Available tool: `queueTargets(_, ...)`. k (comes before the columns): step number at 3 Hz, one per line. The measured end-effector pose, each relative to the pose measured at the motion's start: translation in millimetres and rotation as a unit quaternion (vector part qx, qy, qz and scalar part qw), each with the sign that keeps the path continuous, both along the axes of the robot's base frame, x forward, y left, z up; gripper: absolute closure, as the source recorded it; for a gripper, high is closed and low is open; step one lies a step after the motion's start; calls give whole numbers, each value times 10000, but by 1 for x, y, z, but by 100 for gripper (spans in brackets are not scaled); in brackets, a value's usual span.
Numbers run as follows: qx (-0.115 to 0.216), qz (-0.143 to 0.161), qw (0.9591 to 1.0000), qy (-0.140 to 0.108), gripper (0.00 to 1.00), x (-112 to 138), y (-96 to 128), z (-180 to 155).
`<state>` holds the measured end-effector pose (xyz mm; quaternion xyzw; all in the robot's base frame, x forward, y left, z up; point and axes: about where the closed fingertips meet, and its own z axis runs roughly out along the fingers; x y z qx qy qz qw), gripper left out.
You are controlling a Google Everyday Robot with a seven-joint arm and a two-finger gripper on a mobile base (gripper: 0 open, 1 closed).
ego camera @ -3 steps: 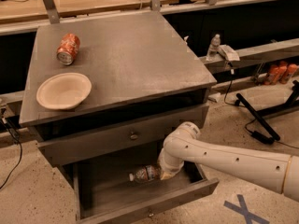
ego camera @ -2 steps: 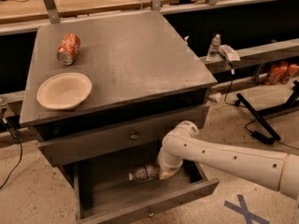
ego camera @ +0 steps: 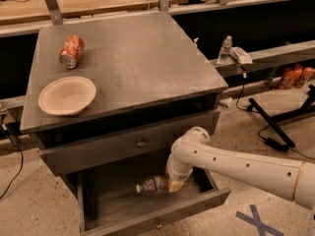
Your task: Place water bottle into middle drawer
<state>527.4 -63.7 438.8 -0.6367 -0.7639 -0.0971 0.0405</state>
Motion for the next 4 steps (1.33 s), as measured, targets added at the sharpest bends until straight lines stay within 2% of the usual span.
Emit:
queueTargets(1, 15, -29, 10000, 4, 31, 1, -2, 1)
queueTargets(2, 21, -33, 10000, 1, 30, 1, -2, 1)
queueTargets(3, 303, -102, 9994, -109, 26, -2, -16, 16)
queueTargets(4, 774, -224, 9963, -290, 26, -9, -42, 42)
